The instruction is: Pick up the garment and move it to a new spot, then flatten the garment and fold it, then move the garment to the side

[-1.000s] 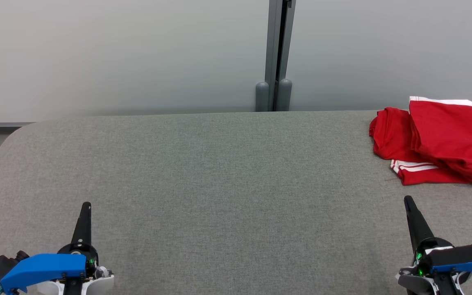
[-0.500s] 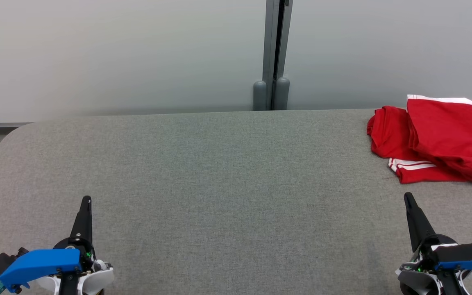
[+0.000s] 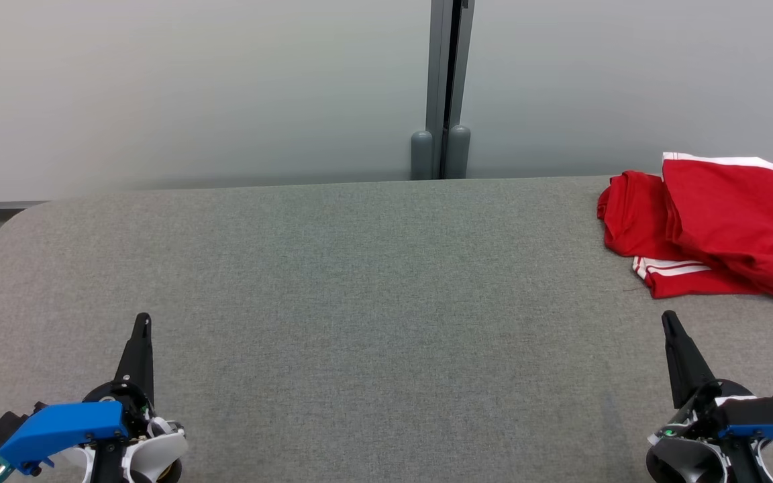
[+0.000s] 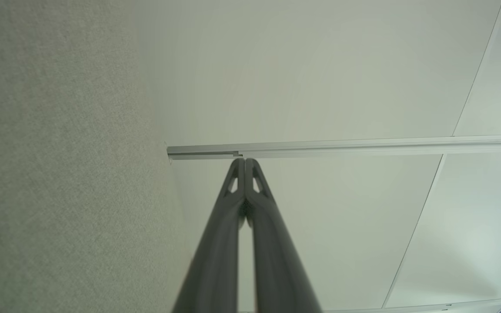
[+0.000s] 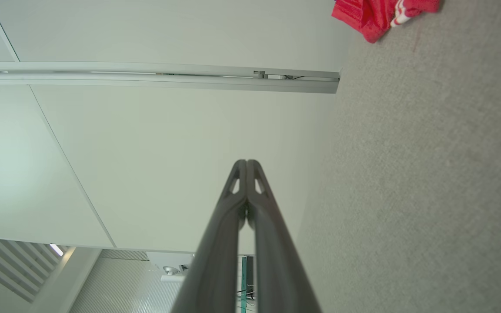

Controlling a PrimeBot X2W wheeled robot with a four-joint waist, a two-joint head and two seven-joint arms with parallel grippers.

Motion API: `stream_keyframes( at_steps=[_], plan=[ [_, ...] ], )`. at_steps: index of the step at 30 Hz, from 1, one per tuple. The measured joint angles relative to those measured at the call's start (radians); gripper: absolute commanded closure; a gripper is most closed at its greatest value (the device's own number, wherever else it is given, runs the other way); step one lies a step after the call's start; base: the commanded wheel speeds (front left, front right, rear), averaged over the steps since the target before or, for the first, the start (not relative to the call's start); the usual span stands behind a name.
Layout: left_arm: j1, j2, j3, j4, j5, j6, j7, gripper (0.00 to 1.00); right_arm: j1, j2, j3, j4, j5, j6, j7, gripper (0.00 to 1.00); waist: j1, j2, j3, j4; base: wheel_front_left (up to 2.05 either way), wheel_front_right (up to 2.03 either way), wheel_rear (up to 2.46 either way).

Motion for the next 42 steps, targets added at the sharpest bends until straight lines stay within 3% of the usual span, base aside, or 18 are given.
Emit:
stream_keyframes(
  at_steps=[42],
  plan=[
    [-0.004, -0.002, 0.002, 0.003, -0.022, -0.006, 0.003, 1.00, -0.001, -0.001, 0.000, 0.002, 0.025, 0.000, 0.003, 1.00, 0.0000, -0.0002, 0.001, -0.002, 0.00, 0.00, 0.00]
  ],
)
